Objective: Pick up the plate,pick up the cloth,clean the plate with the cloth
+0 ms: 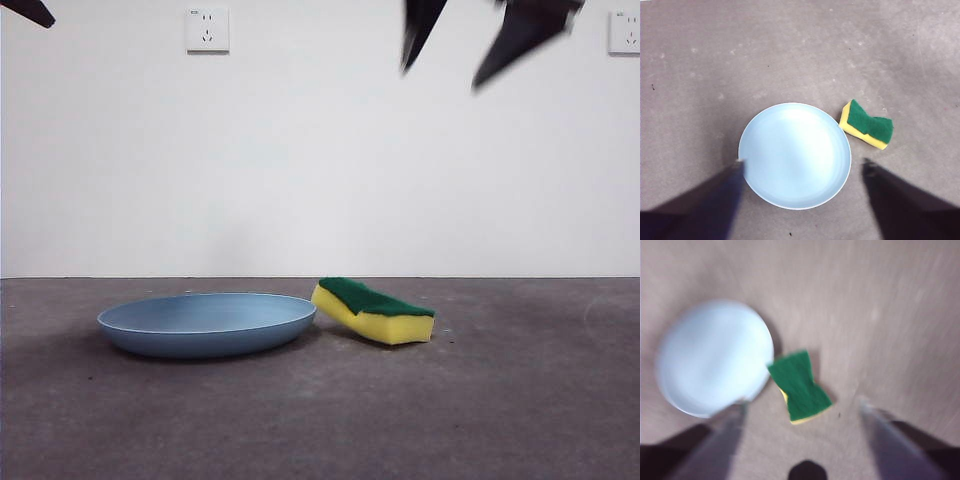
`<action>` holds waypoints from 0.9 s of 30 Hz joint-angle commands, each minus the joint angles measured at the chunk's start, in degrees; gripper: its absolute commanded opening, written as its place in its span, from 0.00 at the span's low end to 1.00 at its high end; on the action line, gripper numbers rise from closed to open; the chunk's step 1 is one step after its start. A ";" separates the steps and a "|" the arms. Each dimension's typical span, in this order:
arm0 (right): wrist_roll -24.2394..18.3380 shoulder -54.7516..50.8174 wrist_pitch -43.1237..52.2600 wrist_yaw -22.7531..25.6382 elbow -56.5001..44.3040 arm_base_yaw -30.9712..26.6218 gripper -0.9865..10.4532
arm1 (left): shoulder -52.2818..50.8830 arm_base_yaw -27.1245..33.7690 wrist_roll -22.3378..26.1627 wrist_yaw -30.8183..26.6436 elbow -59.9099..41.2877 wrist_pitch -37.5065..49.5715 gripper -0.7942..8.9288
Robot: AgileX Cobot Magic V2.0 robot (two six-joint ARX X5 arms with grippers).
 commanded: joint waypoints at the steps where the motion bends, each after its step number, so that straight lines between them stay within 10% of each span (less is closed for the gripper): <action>1: -1.99 -5.31 -0.13 -0.13 -0.44 0.22 0.08 | 0.00 -0.22 2.10 0.20 -0.04 -0.26 0.05; 13: -5.42 -31.10 8.55 1.16 -13.88 3.34 0.08 | -17.86 -4.74 4.74 -6.67 -1.99 4.57 0.07; 27: -6.71 -55.23 18.67 8.09 -42.58 4.02 0.08 | -41.70 -5.03 1.79 -9.20 -30.58 17.73 0.07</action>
